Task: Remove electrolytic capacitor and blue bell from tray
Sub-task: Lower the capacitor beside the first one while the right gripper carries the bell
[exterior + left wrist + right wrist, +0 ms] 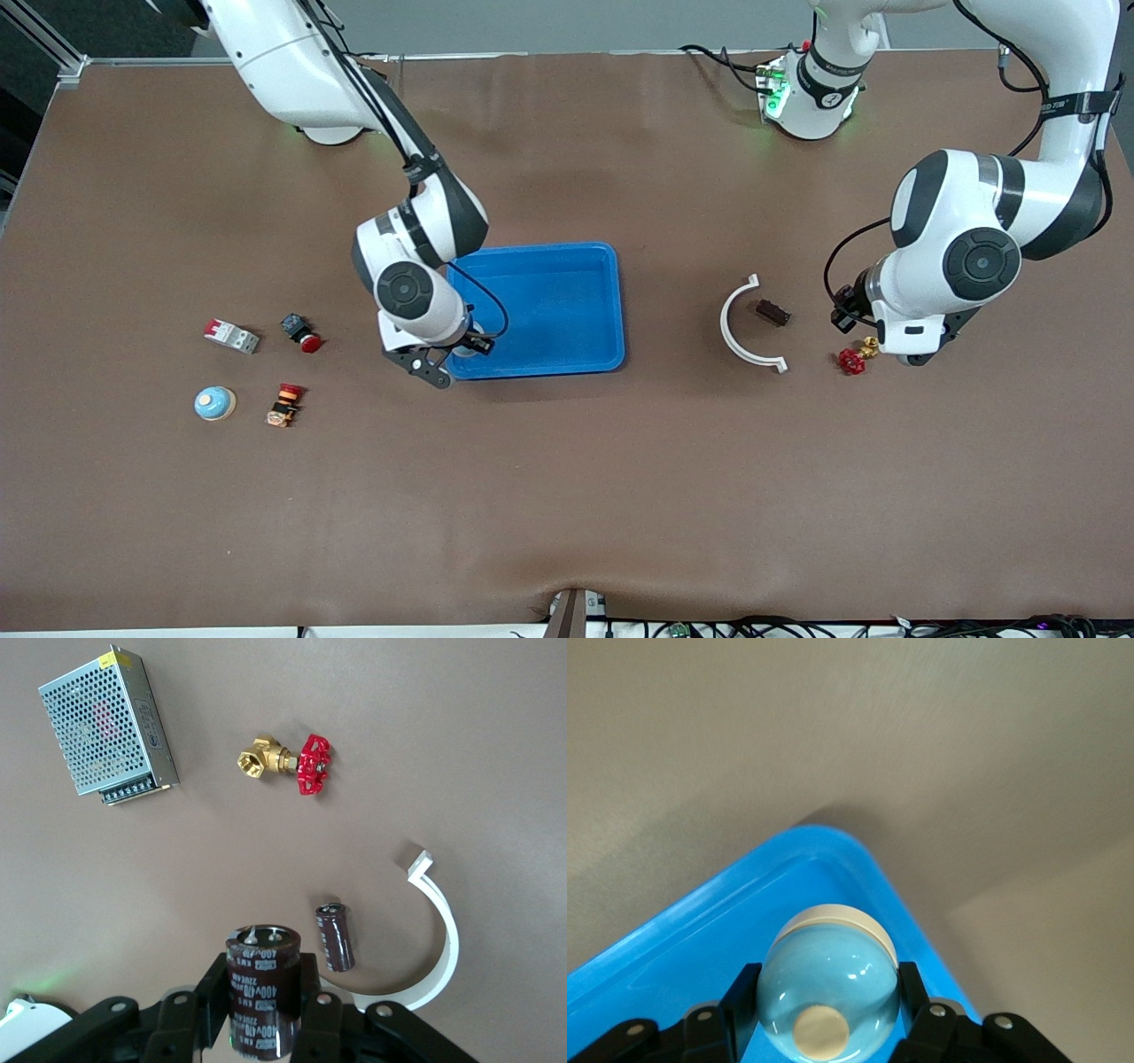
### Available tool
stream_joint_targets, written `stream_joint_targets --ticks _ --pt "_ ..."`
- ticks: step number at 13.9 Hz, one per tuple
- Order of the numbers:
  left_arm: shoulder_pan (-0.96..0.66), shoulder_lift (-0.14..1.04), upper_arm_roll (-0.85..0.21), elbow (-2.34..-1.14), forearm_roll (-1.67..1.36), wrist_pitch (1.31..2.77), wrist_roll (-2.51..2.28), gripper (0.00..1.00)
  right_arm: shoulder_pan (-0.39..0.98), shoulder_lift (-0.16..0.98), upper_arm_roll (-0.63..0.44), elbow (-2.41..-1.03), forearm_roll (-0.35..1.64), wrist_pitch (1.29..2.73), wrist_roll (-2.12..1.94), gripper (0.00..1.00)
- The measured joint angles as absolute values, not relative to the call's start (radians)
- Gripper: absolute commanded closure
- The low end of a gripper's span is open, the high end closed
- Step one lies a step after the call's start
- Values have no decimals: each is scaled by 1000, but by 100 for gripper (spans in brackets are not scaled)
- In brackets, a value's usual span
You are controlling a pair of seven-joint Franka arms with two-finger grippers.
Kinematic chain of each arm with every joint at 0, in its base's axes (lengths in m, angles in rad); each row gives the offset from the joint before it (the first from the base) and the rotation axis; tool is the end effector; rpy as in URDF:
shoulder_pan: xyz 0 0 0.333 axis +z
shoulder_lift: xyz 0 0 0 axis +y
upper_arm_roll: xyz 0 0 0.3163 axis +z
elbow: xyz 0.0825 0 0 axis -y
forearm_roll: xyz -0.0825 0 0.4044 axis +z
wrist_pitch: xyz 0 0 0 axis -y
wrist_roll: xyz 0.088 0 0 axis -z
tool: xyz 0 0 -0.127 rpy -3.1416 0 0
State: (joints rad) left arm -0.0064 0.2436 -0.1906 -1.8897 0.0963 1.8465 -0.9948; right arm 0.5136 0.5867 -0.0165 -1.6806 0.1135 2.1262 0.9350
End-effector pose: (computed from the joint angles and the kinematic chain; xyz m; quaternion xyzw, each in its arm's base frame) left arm 0.5821 -0.1034 0.3299 -0.9198 -0.3660 0.1043 0.0961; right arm 0.5909 0.3294 0.2168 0.9654 -0.2478 -0.0801 0.0149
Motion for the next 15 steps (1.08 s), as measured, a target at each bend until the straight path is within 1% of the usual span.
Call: stream_joint_targets --ticks 4,8,10,15 --pt "39 256 -189 -1894 97 1862 -908 100 407 548 -22 -1667 113 1987 734 100" --pt "53 284 -190 -1900 109 1881 -877 100 309 470 -24 -1679 113 1871 567 100" --pt "53 303 -190 -1918 113 1905 -862 100 267 421 -26 -1724 112 1858 488 100" --pt "53 340 -190 -2006 161 2043 -854 100 137 296 -28 -1898 102 1880 259 100"
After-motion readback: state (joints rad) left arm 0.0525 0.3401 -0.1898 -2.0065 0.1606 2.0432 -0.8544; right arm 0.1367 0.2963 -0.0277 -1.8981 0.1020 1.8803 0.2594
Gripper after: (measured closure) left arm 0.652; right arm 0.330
